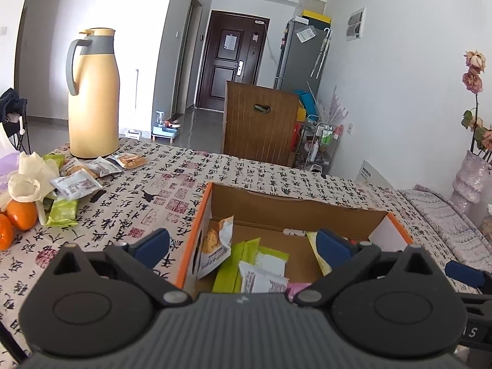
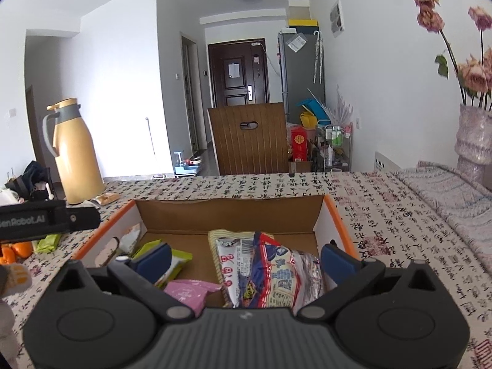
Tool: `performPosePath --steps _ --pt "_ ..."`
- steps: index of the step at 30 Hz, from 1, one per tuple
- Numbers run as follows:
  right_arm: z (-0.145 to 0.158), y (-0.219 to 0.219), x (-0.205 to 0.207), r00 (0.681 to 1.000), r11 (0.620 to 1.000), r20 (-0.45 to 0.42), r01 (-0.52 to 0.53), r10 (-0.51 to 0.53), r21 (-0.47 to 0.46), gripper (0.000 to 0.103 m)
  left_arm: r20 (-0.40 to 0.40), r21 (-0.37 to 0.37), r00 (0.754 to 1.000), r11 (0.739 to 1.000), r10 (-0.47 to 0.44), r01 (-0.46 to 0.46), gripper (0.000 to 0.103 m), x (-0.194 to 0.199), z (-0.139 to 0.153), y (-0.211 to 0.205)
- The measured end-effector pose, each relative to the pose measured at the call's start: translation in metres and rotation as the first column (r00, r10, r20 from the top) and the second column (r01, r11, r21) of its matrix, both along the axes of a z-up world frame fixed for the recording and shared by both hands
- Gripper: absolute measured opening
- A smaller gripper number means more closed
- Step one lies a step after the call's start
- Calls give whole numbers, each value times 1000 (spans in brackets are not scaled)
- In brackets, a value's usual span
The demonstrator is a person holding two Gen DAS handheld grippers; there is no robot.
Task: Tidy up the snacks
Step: 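Carry both packets over the box and open both tools to drop them, then withdraw both open tools from the box toward the snack pile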
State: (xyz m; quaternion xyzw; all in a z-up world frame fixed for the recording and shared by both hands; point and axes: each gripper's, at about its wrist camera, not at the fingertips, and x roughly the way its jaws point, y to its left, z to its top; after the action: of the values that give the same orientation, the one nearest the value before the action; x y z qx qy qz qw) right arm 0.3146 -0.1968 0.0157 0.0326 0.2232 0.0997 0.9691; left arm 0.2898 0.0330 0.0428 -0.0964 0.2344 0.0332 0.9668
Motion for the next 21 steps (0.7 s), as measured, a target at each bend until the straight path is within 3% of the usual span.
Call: performPosePath --steps 9,21 --pt "-2 -5 -49 999 1000 -31 -20 19 -8 103 -35 2 999 1000 -22 22 103 -45 -3 5" --pt "-33 -7 -111 991 998 -116 -61 62 14 103 -98 42 993 997 -63 67 103 -111 -40 12"
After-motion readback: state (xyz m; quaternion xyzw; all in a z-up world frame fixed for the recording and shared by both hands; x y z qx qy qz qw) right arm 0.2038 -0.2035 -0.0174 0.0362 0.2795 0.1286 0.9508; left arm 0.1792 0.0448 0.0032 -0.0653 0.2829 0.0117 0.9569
